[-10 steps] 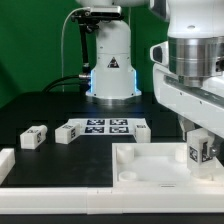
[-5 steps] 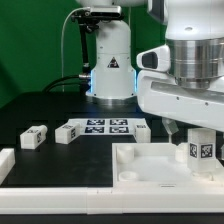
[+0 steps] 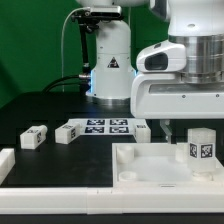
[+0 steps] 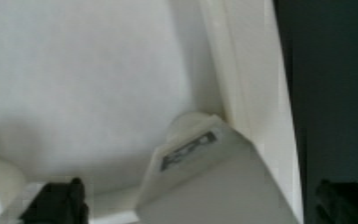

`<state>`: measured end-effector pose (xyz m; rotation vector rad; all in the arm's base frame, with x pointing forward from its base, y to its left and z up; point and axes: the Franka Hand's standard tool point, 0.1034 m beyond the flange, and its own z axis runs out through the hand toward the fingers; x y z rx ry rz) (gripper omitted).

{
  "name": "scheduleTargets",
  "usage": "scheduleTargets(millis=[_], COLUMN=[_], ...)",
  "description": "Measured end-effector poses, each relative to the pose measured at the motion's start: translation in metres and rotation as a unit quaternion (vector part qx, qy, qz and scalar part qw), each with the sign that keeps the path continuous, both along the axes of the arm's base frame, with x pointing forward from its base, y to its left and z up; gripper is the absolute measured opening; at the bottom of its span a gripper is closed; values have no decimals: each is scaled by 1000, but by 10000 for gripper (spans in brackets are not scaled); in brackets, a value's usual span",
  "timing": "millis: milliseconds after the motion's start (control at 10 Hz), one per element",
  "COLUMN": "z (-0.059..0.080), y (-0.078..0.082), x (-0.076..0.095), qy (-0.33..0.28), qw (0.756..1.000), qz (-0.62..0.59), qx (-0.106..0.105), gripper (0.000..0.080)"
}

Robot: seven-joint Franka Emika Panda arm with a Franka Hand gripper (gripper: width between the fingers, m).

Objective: Assemble one leg

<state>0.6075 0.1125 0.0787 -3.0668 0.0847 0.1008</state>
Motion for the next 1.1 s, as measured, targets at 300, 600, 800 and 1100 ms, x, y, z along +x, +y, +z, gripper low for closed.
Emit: scheduleTargets(millis=[300,600,800,1100], z=[0,-1,-2,-2], y=[-2,-2,-2,-2], x=[2,1,1,1], qy=[-14,-13,-13,-11], qw=[991,991,991,994], qz=[133,133,132,105], qx=[6,6,6,5], gripper=[648,394,291,291])
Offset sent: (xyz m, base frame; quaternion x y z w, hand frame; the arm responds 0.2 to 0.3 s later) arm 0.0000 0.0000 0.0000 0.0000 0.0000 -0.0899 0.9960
